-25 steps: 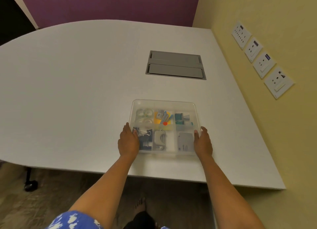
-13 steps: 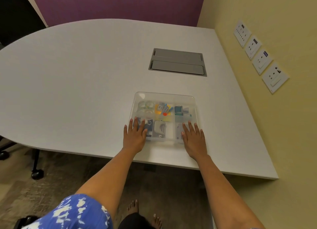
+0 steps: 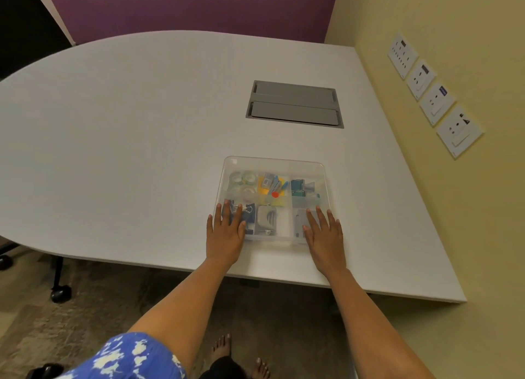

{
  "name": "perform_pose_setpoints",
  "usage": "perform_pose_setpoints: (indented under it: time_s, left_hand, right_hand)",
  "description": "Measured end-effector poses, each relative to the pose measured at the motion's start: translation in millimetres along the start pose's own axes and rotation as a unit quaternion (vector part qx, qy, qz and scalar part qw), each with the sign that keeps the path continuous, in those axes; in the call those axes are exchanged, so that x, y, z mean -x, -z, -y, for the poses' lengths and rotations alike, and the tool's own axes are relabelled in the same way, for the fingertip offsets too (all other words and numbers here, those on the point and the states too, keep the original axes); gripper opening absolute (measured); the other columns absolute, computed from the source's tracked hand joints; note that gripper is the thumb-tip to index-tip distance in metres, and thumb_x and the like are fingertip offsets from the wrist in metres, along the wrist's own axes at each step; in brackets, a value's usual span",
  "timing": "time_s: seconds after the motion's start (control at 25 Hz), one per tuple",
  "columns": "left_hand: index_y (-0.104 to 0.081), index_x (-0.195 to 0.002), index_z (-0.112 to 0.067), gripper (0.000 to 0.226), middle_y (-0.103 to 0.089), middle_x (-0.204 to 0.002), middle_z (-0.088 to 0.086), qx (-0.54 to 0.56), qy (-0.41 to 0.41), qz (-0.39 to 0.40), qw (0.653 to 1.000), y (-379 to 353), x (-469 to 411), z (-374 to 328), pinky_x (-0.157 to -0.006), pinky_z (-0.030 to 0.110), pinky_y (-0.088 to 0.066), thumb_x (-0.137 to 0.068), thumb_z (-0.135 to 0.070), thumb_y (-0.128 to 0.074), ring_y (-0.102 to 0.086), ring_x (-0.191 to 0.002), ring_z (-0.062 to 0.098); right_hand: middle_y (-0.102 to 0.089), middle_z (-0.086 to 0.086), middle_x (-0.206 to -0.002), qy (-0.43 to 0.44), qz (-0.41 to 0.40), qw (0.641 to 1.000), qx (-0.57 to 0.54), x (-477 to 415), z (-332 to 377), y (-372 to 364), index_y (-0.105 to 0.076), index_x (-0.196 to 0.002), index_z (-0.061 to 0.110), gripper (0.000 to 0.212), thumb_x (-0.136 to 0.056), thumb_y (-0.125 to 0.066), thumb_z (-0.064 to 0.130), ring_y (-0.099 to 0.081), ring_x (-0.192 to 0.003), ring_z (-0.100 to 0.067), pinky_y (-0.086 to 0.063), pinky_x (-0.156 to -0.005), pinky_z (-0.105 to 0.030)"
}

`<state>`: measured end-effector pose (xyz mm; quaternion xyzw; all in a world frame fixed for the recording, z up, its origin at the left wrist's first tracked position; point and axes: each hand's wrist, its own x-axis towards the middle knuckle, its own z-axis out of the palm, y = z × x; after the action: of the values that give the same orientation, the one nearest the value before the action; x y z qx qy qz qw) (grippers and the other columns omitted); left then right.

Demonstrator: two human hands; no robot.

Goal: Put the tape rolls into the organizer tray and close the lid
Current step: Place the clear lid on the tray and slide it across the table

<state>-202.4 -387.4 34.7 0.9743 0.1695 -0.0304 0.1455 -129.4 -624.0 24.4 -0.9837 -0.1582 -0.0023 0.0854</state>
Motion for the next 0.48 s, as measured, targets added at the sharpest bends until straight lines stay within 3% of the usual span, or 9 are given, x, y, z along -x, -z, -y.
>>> perform_pose_setpoints:
  time_s: [0.12,0.2,0.28,0.4,0.48]
  left_hand:
    - [0.001,-0.151,-0.023,0.053,0.010,-0.161,0.005,0.031,0.002,-0.012,0.999,-1,0,-1,-0.119,0.039,0.008,-0.102,-0.038,-0.016,0.013,-0.148,0.022]
    - [-0.002,-0.151,-0.018,0.054,0.007,-0.161,0.005,0.106,0.016,-0.052,0.993,-2,3,-3,-0.120,0.036,0.005,-0.103,-0.034,-0.021,0.009,-0.148,0.022]
    - [-0.007,-0.151,-0.016,0.053,0.002,-0.162,0.005,0.246,0.084,-0.096,0.961,-3,8,-5,-0.120,0.035,-0.003,-0.103,-0.029,-0.025,0.002,-0.149,0.022]
    - [-0.013,-0.150,-0.015,0.050,-0.017,-0.159,0.009,0.465,0.253,-0.102,0.842,0,17,-14,-0.118,0.041,-0.020,-0.103,-0.027,-0.028,-0.019,-0.146,0.030]
    - [-0.020,-0.147,-0.014,0.048,-0.031,-0.153,0.016,0.538,0.322,-0.075,0.775,5,18,-21,-0.114,0.044,-0.028,-0.103,-0.030,-0.027,-0.032,-0.139,0.036]
  right_hand:
    - [-0.020,-0.003,-0.160,-0.054,-0.040,0.989,-0.134,1,4,0,-0.018,-0.151,0.020,0.055,-0.101,-0.035,0.037,-0.014,-0.148,-0.024,-0.012,-0.120,-0.034]
    - [-0.022,-0.006,-0.157,-0.128,-0.065,0.938,-0.316,6,5,0,-0.017,-0.150,0.018,0.054,-0.102,-0.037,0.030,-0.021,-0.144,-0.023,-0.021,-0.112,-0.027]
    - [-0.024,-0.007,-0.155,-0.228,-0.064,0.834,-0.499,14,7,1,-0.016,-0.150,0.018,0.052,-0.103,-0.035,0.029,-0.028,-0.141,-0.024,-0.028,-0.106,-0.026]
    - [-0.043,-0.009,-0.146,-0.350,-0.056,0.683,-0.639,26,15,2,-0.035,-0.144,0.014,0.049,-0.101,-0.036,0.038,-0.044,-0.129,-0.022,-0.033,-0.101,-0.026]
    - [-0.050,-0.009,-0.139,-0.376,-0.075,0.605,-0.698,27,18,6,-0.042,-0.141,0.010,0.047,-0.100,-0.041,0.035,-0.048,-0.124,-0.020,-0.034,-0.107,-0.027]
